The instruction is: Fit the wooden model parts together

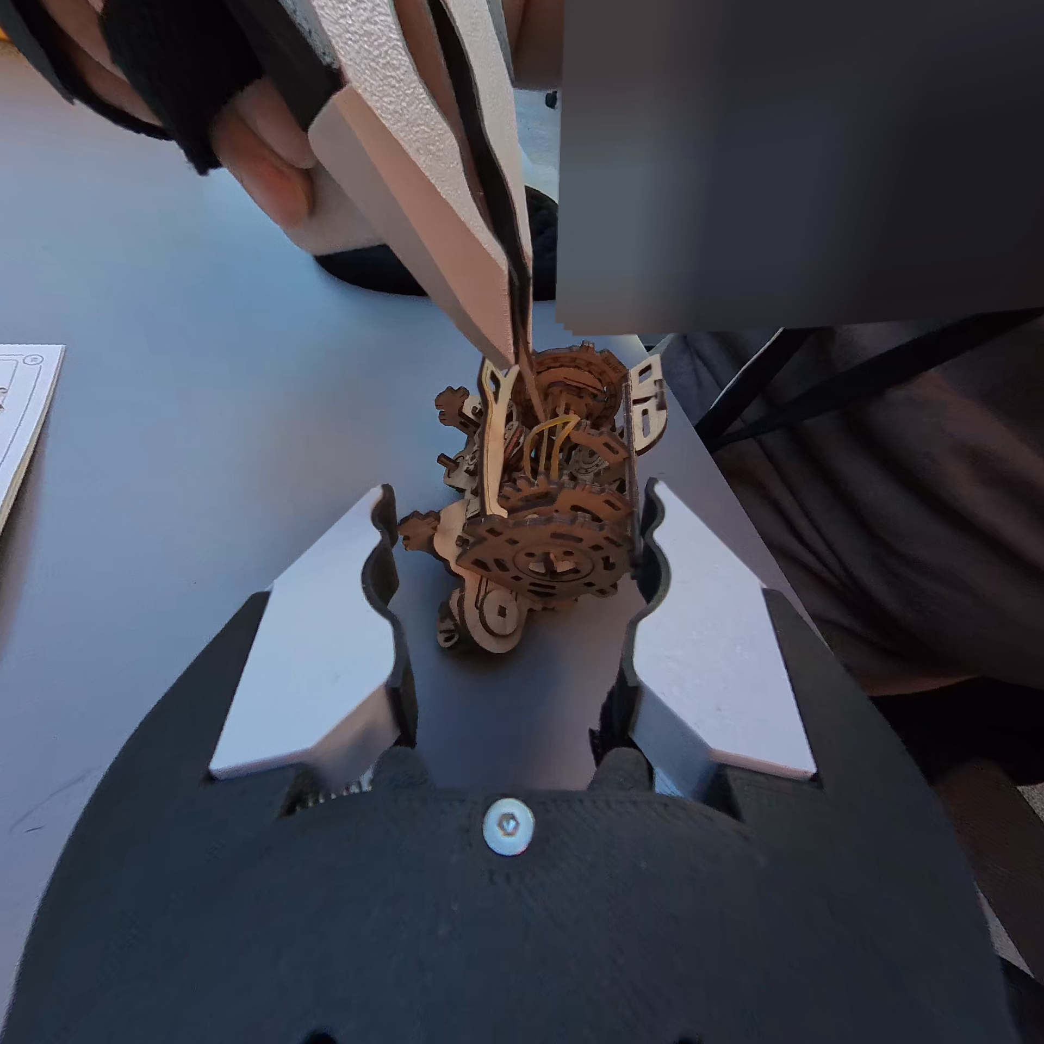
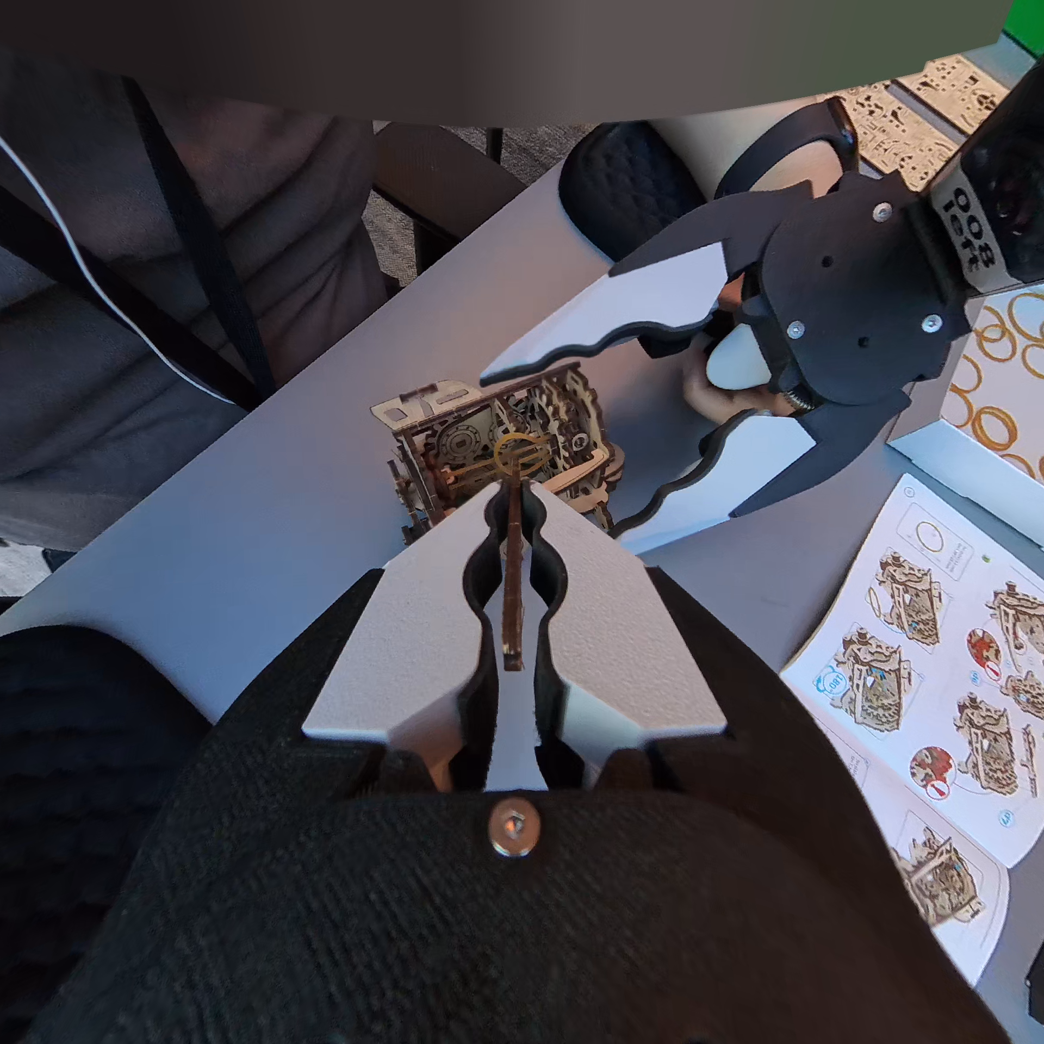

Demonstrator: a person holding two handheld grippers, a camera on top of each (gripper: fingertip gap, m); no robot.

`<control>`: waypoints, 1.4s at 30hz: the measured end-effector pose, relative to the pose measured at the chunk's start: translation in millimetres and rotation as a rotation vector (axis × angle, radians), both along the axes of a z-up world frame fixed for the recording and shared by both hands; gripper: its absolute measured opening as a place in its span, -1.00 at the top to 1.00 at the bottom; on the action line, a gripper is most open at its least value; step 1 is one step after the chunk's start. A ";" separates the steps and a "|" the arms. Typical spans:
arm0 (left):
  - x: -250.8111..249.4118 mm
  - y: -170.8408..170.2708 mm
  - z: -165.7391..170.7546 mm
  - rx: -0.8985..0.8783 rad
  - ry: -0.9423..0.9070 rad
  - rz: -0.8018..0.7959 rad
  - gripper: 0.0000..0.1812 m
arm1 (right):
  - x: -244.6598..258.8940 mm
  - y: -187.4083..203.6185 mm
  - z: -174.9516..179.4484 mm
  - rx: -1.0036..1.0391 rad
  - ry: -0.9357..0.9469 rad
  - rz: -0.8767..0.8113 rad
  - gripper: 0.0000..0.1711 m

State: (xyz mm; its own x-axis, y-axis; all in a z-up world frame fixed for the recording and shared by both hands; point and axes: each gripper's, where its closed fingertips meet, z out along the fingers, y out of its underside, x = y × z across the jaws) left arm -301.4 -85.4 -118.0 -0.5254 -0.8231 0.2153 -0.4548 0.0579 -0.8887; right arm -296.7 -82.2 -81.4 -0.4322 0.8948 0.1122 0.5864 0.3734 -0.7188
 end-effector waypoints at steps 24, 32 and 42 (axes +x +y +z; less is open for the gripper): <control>-2.9 -8.0 -0.5 -0.045 0.036 -0.110 -0.10 | -5.3 -6.7 -6.2 -0.129 -0.036 0.164 0.99; -2.8 -16.2 -23.1 0.094 0.117 -0.124 -0.05 | -6.9 -10.8 -3.5 -0.114 -0.023 0.183 0.99; -5.1 -18.3 -21.4 0.039 0.141 -0.174 -0.05 | -7.6 -13.3 -8.6 -0.123 -0.076 0.215 0.99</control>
